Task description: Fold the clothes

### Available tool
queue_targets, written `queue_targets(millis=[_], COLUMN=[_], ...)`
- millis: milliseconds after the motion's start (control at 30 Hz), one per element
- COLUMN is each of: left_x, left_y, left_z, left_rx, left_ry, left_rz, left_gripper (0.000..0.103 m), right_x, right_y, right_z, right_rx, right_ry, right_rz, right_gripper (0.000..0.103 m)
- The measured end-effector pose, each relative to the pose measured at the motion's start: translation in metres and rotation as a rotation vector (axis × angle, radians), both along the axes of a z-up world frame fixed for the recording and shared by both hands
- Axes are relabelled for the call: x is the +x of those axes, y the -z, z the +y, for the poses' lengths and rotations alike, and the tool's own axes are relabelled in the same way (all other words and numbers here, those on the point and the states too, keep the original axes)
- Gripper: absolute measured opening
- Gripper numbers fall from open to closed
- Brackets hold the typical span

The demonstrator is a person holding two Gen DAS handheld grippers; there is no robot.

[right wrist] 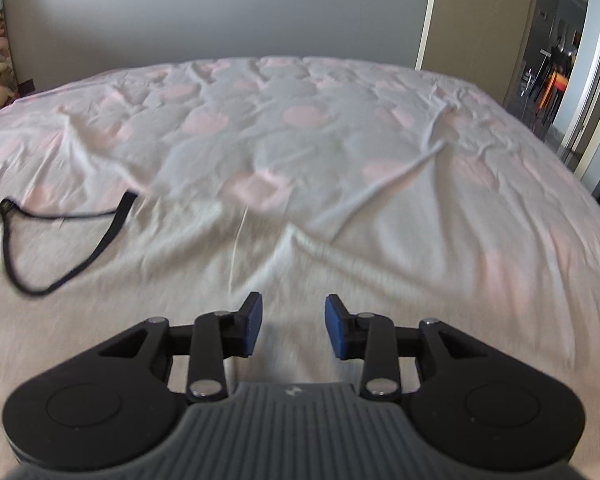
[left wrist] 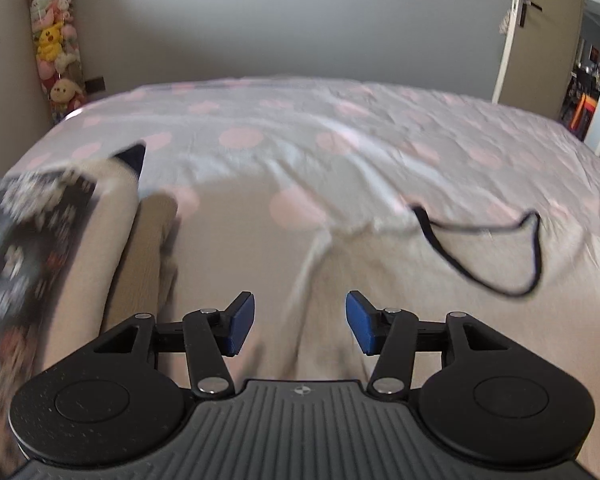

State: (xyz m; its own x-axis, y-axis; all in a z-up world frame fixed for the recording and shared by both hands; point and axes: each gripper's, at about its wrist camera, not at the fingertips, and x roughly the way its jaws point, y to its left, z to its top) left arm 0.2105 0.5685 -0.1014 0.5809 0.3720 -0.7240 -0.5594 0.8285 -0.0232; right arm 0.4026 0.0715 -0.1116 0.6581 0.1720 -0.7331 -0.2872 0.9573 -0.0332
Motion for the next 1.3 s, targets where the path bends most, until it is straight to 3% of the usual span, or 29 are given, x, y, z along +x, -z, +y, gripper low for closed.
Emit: queue_targets(millis=[367,667,800,933,1000,1100,1233,1300], left_x=[-0.118,-0.171,-0.182,-0.189,-0.192,-0.196,-0.197,-0.201], left_y=[0.026,0.055,0.053,0.057,0.057,0.056,0.054,0.051], left_z=[-0.102,-0.156,-0.167,-0.167,-0.166,-0.167,-0.171,-0.171], left_rx=[-0.224,-0.335,-0.305,-0.347,-0.355,-0.364,-0.373,-0.385], left_ry=[-0.012,-0.112,-0.158,-0.178,-0.179,-0.172,-0.151,-0.143], left_rz=[0.219,0.341,0.347,0.335,0.326,0.317,0.297,0.269], left_gripper=[0.049,0.049,0.049,0.049,0.048,0.038,0.012,0.011], right_x=[-0.132,-0.217,-0.236,-0.247,-0.249,-0.255,-0.266,-0.269], right_y=[0.014,0.035,0.035,0.032,0.032,0.034,0.034,0.032], right_z=[-0.022,-0.059,-0.065,-0.065,-0.064,-0.061,-0.052,-0.050], right_rx=[0.032,0.093,0.105,0.081,0.056,0.029,-0.048,-0.060], right_ry=[-0.012,0.062,0.098,0.133,0.141,0.129,0.104,0.097], right_rz=[0.234,0.348,0.346,0.370,0.403,0.462,0.457,0.443], right_gripper=[0.037,0.041,0.042,0.059,0.060,0.060,0.028,0.013])
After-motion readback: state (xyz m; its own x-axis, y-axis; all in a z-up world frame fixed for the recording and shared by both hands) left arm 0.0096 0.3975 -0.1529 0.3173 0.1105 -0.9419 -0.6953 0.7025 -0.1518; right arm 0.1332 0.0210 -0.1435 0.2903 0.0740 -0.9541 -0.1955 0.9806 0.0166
